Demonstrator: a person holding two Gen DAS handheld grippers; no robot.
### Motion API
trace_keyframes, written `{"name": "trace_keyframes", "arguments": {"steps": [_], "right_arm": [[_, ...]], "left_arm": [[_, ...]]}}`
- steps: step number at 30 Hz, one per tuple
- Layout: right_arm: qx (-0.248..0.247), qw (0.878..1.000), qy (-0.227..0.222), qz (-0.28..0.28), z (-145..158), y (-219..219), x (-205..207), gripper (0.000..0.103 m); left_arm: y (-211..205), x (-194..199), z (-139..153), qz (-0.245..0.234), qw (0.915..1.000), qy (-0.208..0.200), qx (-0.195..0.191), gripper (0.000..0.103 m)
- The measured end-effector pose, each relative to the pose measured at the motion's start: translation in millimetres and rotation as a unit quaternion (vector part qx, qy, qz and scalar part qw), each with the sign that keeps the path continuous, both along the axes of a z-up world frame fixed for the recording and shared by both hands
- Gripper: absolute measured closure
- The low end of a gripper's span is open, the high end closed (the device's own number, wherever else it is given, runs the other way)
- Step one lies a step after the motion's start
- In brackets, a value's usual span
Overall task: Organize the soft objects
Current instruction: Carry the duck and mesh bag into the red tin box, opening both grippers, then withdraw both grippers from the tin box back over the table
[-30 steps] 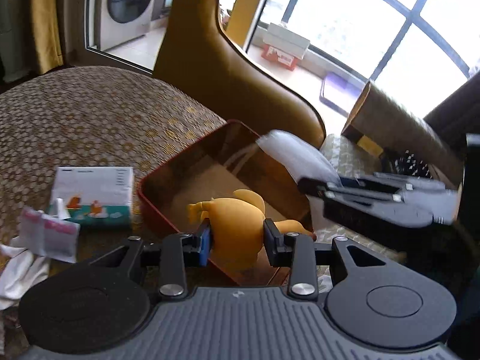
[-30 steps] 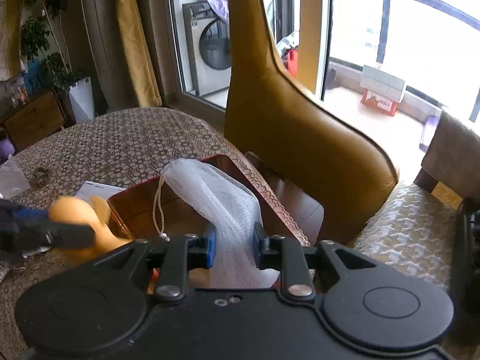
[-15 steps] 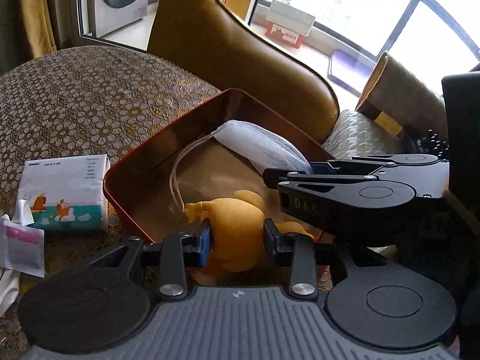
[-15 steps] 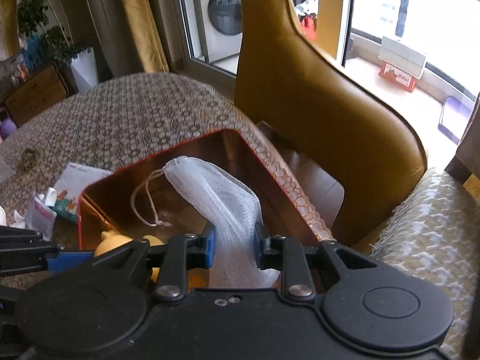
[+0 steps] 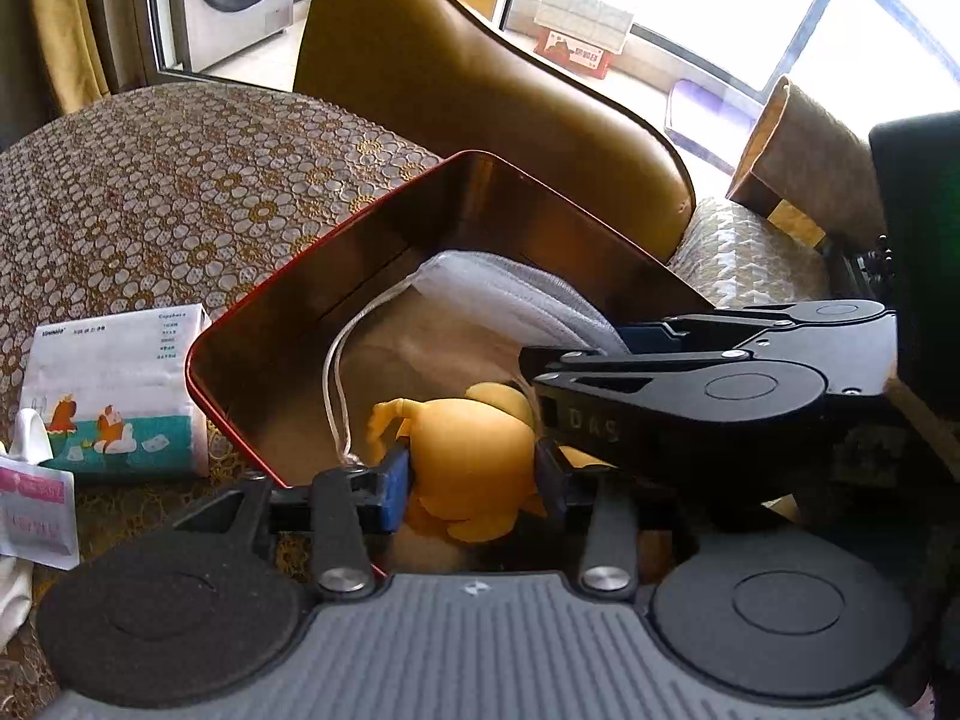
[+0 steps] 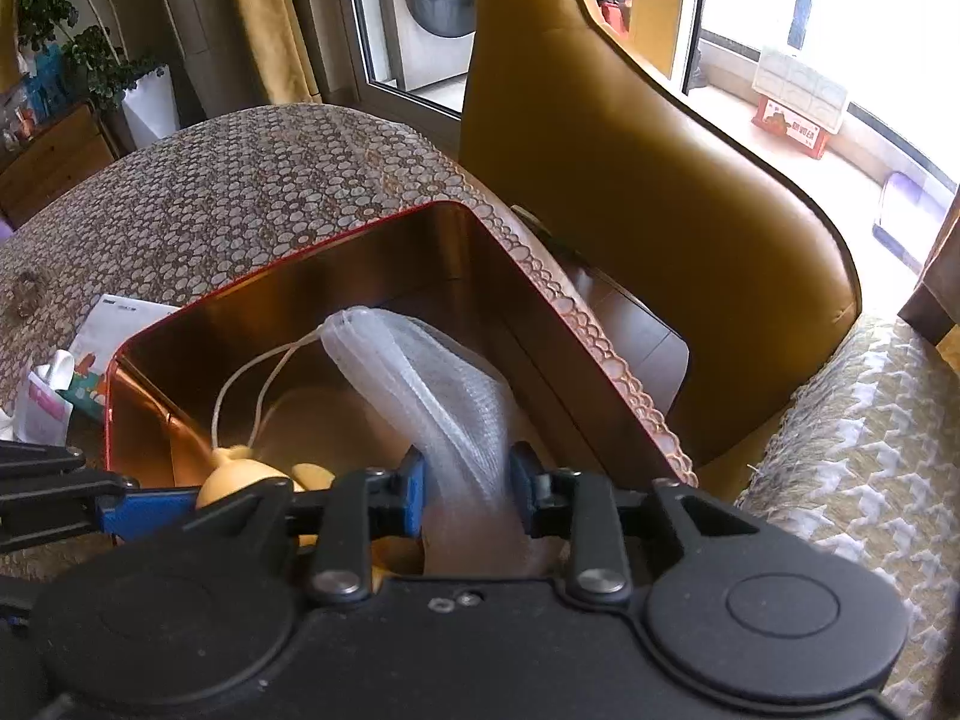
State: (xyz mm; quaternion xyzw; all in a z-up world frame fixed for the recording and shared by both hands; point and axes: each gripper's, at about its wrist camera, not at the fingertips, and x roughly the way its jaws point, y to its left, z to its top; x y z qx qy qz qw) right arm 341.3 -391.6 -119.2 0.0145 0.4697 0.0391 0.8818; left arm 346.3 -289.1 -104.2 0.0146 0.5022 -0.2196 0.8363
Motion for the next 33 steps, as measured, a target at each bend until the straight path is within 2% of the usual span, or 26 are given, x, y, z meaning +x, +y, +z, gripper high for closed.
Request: {"name": "trace_keyframes", "arguments": {"steps": [5,6,13,16,26,33], "right_arm": [[0.0,1.0,0.0,-0.004,-0.7,0.4,0.1,0.058],[0.002,1.0,-0.001,-0.007,0.1,-0.5,-0.4,0.054],[0.02,1.0,-0.015,-0.016,11.5,-6.8,-6.5,0.049],[0.029,0.999,-0.021,-0.018,19.2,-10.1,-12.5,0.048],[0.024,0.998,-0.05,-0.012,52.4,-2.0,-41.8,0.04],[0.017,0.997,-0.07,0.0,73.0,10.7,-65.4,0.04]], "left_arm": [[2.8,-1.0,4.0,0.008,0.9999,-0.007,-0.008,0.037],[3.8,-0.8,4.0,0.011,0.9999,-0.005,-0.009,0.037],[10.3,-11.0,15.5,0.009,0.9995,-0.025,-0.017,0.037],[13.3,-19.6,23.6,0.006,0.9991,-0.038,-0.017,0.034],[32.1,-51.3,54.1,0.002,0.9969,-0.074,-0.026,0.034],[53.7,-78.3,76.1,0.004,0.9947,-0.097,-0.035,0.034]]}}
